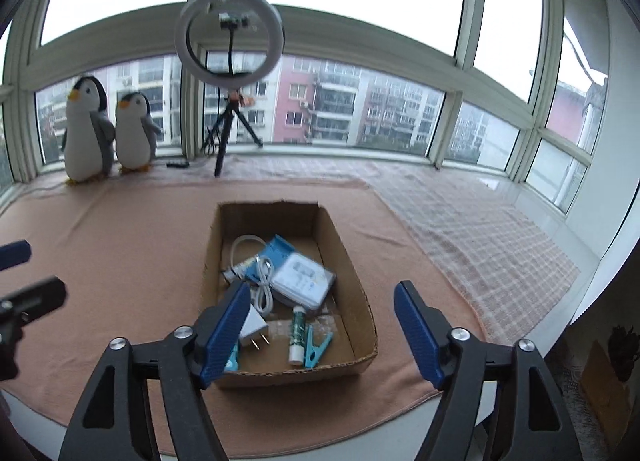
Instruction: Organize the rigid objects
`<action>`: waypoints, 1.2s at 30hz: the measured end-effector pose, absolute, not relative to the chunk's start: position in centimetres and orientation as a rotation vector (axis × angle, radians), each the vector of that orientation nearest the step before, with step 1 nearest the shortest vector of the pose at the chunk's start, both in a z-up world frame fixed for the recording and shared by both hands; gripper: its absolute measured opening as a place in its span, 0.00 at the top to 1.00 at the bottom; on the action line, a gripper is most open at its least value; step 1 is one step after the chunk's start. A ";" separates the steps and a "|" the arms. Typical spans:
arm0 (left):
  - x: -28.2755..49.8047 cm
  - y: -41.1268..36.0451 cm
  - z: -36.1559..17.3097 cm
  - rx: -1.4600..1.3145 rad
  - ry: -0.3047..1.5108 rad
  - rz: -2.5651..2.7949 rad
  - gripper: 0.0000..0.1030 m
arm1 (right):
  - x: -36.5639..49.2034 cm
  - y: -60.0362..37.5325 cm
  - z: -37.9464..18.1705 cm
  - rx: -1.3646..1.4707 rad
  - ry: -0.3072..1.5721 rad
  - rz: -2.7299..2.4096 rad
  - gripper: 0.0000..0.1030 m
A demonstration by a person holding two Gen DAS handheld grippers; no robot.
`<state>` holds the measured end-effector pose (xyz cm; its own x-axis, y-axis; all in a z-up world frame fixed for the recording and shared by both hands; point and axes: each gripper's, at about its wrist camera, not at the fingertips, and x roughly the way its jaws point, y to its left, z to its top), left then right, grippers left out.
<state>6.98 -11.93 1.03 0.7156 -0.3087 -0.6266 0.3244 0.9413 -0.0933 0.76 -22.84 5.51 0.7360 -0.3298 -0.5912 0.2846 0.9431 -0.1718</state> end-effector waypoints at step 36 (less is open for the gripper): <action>3.8 -11.5 3.4 0.017 0.613 -0.312 0.01 | -2.6 -20.4 7.6 0.053 0.607 -0.255 0.21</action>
<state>3.79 -11.50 3.40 0.7728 -0.2829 -0.5681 0.2926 0.9532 -0.0765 -2.56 -20.39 7.57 0.7909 -0.2216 -0.5704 0.2525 0.9673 -0.0258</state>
